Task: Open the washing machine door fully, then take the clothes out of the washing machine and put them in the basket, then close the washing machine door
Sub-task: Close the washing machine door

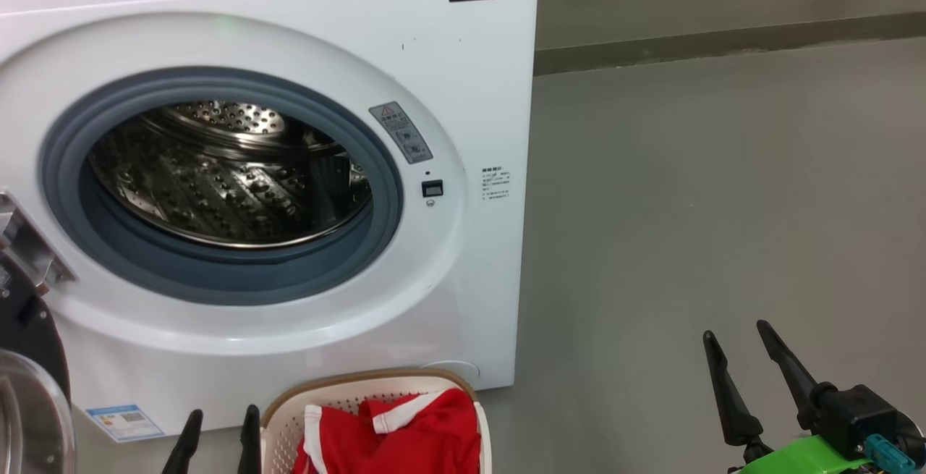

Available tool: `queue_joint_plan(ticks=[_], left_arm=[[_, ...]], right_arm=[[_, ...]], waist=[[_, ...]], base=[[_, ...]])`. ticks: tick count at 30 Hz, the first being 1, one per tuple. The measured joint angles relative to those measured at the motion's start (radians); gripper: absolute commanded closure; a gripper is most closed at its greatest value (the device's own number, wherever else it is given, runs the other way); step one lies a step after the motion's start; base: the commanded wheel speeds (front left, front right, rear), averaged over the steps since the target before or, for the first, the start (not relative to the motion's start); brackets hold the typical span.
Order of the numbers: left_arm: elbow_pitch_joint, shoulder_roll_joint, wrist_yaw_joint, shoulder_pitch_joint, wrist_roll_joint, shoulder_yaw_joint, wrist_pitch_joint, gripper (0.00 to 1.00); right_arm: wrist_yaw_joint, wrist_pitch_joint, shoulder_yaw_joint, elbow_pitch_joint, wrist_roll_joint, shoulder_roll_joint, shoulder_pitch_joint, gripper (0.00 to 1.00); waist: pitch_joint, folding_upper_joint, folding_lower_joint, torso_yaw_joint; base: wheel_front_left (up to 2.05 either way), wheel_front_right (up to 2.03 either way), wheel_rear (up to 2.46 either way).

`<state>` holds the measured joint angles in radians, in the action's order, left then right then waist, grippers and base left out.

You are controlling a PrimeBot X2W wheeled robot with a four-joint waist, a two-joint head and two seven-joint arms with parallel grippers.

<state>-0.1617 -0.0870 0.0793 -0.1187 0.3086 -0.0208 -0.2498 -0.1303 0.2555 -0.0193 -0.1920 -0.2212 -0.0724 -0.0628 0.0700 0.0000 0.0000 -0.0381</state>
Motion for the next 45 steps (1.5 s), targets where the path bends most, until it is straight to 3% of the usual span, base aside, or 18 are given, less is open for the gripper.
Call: queue_joint_plan(ticks=[19,37,45], left_arm=[[0.005,-0.005,0.011,0.000,0.004,0.019,0.000,0.00],[0.004,-0.007,0.011,0.000,0.009,0.013,0.000,0.00],[0.019,0.005,0.000,0.002,0.007,0.013,0.000,0.00]], right_arm=[[0.000,0.000,-0.001,0.000,0.000,-0.001,-0.001,0.00],[0.000,0.000,-0.002,0.000,0.000,-0.001,0.000,0.00],[0.000,0.000,0.002,0.000,0.000,-0.002,-0.001,0.00]], waist=[[-0.008,0.0000,0.0000,0.012],[-0.016,0.0000,0.0001,0.029],[-0.016,0.0000,0.0001,0.069]], base=[[-1.62,1.62,0.00],[-0.10,0.10,0.00],[0.00,0.00,0.00]])
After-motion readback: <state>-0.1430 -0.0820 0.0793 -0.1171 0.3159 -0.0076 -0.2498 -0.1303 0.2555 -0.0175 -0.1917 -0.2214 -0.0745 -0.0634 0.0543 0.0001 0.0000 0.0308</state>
